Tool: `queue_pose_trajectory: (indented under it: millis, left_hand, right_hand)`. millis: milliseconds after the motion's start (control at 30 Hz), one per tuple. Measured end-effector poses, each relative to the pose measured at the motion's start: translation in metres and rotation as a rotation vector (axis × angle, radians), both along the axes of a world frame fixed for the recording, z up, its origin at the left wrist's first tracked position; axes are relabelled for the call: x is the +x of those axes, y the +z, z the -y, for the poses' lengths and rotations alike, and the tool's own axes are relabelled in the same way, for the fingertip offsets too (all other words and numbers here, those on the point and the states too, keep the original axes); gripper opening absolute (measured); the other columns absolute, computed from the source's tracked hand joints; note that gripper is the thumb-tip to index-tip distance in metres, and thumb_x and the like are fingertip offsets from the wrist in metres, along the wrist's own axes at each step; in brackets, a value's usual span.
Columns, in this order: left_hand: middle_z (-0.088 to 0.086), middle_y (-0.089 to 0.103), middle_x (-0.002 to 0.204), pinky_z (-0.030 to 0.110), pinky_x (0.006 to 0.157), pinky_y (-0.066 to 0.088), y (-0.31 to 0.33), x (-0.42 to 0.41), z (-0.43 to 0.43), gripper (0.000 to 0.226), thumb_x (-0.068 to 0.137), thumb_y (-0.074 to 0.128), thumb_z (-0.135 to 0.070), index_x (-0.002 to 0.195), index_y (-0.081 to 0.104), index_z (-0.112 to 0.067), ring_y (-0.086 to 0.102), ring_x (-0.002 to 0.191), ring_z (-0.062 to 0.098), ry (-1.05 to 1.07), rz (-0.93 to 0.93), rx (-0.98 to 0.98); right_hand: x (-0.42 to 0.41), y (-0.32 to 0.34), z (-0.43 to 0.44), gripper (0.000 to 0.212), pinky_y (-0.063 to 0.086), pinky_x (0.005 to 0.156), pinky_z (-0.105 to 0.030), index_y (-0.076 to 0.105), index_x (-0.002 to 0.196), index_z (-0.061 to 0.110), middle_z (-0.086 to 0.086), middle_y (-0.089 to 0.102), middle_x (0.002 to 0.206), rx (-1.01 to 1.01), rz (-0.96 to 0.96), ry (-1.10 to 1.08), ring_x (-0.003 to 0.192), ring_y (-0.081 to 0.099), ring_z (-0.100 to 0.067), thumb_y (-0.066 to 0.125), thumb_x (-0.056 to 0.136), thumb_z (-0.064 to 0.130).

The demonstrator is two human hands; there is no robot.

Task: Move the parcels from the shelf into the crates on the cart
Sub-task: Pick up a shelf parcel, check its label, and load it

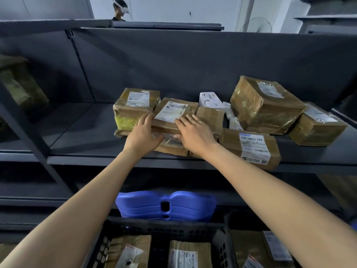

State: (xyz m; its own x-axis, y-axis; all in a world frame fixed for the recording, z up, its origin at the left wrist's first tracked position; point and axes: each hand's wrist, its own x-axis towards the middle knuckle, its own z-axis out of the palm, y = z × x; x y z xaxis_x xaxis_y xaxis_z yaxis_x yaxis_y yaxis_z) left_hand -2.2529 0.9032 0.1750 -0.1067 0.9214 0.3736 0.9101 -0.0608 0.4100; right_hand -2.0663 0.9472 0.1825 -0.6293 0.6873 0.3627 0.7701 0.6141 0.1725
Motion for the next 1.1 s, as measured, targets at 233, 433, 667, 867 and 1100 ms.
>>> queue_pose_trajectory:
  millis: [233,433,667,867,1100]
  left_hand:
    - [0.005,0.057,0.127,0.031,0.085,0.039,-0.004,-0.011,0.008,0.074,0.077,0.057,-0.056,0.138,0.044,-0.017,0.054,0.116,0.024,0.05,0.422,-0.091]
    - [0.003,0.051,0.14,0.045,0.106,0.039,-0.003,-0.017,0.015,0.096,0.063,0.046,-0.081,0.14,0.047,-0.023,0.05,0.124,0.024,0.108,0.954,-0.365]
    - [0.002,0.075,0.105,0.039,0.078,0.058,0.001,0.0,0.022,0.072,0.067,0.047,-0.083,0.111,0.067,-0.031,0.072,0.094,0.02,0.013,1.27,-0.453]
    - [0.003,0.075,0.102,0.036,0.076,0.056,0.003,0.01,0.035,0.059,0.067,0.06,-0.068,0.106,0.068,-0.024,0.07,0.093,0.023,0.097,1.316,-0.373]
    - [0.002,0.077,0.091,0.042,0.082,0.058,-0.001,0.026,0.062,0.059,0.063,0.066,-0.063,0.103,0.068,-0.02,0.073,0.085,0.022,0.183,1.405,-0.211]
  right_hand:
    - [0.004,0.001,0.002,0.042,0.027,0.115,-0.036,0.044,0.143,0.009,-0.01,0.046,0.146,0.063,-0.124,0.098,0.137,0.041,-0.026,0.036,0.104,0.024]
    - [0.008,0.006,0.013,0.027,0.052,0.096,-0.044,0.068,0.117,0.003,-0.014,0.068,0.117,0.185,-0.279,0.189,0.111,0.065,-0.032,0.06,0.092,0.009]
    - [0.011,0.004,0.023,0.021,0.058,0.084,-0.04,0.076,0.101,0.005,-0.009,0.074,0.102,0.346,-0.406,0.312,0.096,0.072,-0.025,0.073,0.081,0.005]
    - [0.018,0.002,0.037,0.022,0.059,0.082,-0.04,0.075,0.104,0.005,-0.009,0.074,0.104,0.355,-0.392,0.331,0.098,0.071,-0.025,0.073,0.082,0.007]
    - [0.031,0.012,0.071,0.054,0.044,0.103,-0.031,0.05,0.139,0.009,-0.004,0.048,0.145,-0.024,-0.462,0.166,0.137,0.041,-0.018,0.055,0.095,0.04]
